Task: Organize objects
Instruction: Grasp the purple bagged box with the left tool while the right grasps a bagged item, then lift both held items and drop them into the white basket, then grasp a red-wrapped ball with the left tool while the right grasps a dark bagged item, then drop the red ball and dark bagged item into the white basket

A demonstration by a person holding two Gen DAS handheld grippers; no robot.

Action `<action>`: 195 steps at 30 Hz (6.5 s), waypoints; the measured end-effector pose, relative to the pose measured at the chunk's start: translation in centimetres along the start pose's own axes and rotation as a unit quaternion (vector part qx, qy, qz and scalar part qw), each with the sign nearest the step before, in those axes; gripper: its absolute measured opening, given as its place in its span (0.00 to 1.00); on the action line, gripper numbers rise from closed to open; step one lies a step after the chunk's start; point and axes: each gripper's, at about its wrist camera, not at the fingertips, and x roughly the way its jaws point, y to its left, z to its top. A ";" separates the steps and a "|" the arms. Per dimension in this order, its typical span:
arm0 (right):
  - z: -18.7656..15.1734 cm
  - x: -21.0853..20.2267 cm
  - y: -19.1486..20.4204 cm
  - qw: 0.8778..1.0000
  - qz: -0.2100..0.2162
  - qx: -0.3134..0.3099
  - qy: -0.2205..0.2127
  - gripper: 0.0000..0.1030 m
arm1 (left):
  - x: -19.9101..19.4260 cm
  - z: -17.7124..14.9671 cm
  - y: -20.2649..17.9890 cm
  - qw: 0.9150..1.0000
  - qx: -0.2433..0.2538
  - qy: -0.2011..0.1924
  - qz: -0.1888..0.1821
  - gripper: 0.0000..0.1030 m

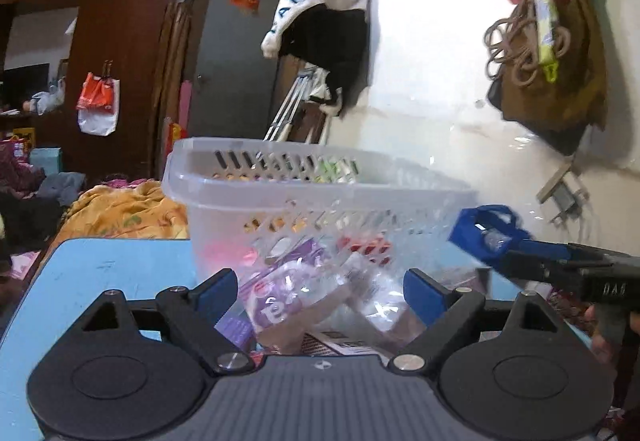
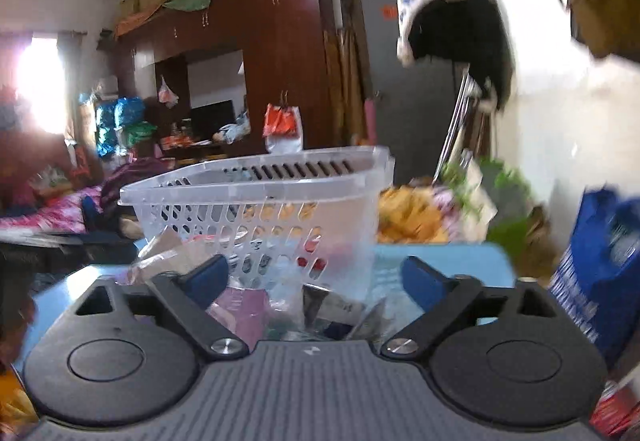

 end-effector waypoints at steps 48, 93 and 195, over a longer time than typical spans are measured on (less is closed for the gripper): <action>-1.1 -0.9 1.3 0.997 -0.025 -0.032 -0.058 0.33 | -1.1 -0.8 2.2 0.994 -0.053 -0.098 0.002 0.73; 4.7 -1.8 0.8 0.993 -0.040 -0.035 -0.104 1.00 | 0.0 8.6 1.1 0.997 0.005 -0.071 0.043 0.87; 10.4 6.7 5.1 0.996 -0.006 -0.081 -0.025 0.64 | 6.4 11.5 0.7 0.999 -0.014 -0.002 0.029 0.55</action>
